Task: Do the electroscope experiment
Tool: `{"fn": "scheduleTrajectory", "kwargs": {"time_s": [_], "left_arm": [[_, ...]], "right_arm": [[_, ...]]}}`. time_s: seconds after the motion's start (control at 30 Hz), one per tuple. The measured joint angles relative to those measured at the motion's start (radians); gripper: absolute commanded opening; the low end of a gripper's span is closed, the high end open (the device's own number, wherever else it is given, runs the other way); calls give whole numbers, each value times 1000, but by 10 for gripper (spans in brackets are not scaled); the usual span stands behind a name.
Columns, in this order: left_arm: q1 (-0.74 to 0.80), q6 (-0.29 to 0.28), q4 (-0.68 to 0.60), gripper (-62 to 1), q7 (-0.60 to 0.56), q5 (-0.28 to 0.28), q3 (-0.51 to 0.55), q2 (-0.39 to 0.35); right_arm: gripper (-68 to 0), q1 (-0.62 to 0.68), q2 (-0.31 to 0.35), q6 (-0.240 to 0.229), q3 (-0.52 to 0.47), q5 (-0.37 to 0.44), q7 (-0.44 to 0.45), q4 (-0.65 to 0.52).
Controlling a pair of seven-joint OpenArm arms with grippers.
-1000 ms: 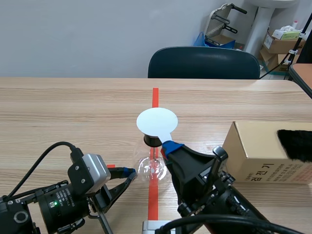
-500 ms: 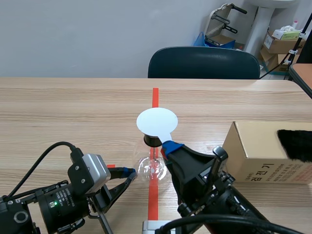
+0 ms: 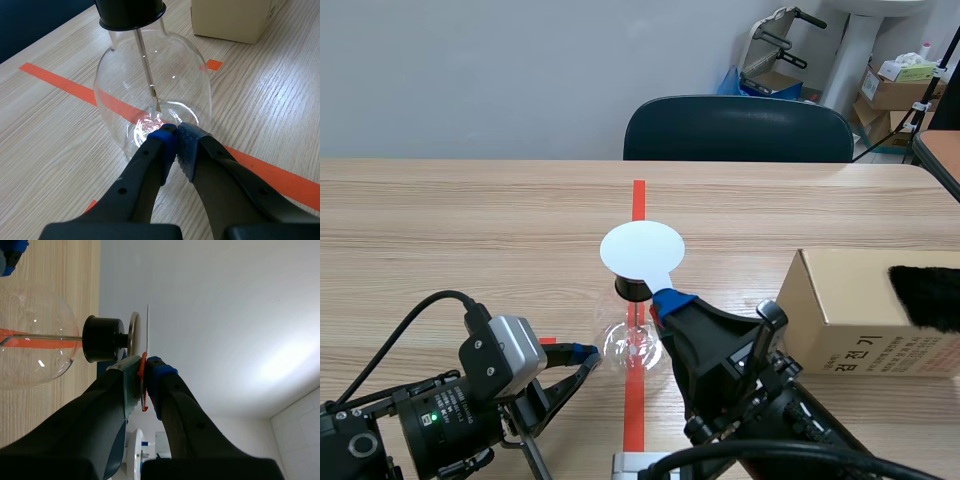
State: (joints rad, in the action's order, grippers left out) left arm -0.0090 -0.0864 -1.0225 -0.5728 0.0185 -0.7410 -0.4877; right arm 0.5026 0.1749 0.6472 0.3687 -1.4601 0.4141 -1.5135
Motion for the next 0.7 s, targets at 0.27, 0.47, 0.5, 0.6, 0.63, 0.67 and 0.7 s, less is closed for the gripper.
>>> {"fn": "scheduleTrajectory", "kwargs": {"time_s": [0.27,0.47,0.5,0.6,0.63,0.67,0.7], "left_arm": [[0,0,0,-580,0,0,0,0],[0,0,0,-580,0,0,0,0],[0,0,0,-580,0,0,0,0],[0,0,0,-580,0,0,0,0],[0,0,0,-580,0,0,0,0],[0,0,0,-580,0,0,0,0],[0,0,0,-580,0,0,0,0]], "right_arm": [[-658,0,0,0,0,0,0,0],[-658,0,0,0,0,0,-4,0],[-658,0,0,0,0,0,-6,0],[-658,0,0,0,0,0,-49,0],[-658,0,0,0,0,0,-66,0],[-658,0,0,0,0,0,-92,0],[-658,0,0,0,0,0,-119,0]]}}
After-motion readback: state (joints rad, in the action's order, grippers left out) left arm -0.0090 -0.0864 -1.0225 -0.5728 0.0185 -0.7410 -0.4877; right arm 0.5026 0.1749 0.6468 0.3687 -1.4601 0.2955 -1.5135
